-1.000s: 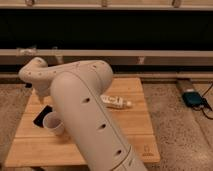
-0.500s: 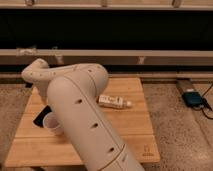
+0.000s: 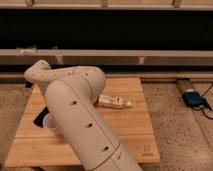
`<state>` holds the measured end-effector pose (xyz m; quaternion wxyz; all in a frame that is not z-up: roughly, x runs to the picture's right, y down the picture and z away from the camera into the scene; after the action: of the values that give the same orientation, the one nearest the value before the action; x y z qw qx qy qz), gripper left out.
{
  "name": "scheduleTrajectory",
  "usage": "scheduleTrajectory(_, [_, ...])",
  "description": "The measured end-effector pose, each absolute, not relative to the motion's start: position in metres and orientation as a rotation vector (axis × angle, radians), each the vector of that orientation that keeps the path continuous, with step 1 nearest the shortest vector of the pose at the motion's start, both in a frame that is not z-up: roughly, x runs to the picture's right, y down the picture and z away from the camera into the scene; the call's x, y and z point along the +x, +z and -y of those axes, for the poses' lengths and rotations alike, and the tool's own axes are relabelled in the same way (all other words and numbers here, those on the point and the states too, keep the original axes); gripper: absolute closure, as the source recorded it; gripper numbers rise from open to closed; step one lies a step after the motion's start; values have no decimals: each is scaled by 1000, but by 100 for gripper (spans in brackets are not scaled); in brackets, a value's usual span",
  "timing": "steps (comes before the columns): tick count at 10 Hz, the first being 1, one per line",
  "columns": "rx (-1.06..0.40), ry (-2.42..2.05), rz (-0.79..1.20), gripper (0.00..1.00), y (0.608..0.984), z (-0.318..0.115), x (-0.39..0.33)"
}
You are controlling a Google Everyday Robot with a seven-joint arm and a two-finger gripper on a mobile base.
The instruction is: Place the white sponge in the ceramic cup
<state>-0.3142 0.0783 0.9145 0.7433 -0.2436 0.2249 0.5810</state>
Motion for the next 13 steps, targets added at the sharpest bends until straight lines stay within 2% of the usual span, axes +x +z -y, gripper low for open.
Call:
scheduleTrajectory(3, [-515, 1291, -515, 65, 919, -77, -306])
scheduleTrajectory(4, [-511, 1298, -517, 78, 917, -75, -304])
scheduleTrajectory(7, [-509, 1307, -499, 100, 909, -70, -299])
scheduleTrajectory(13, [-550, 1304, -302, 100, 830, -50, -305])
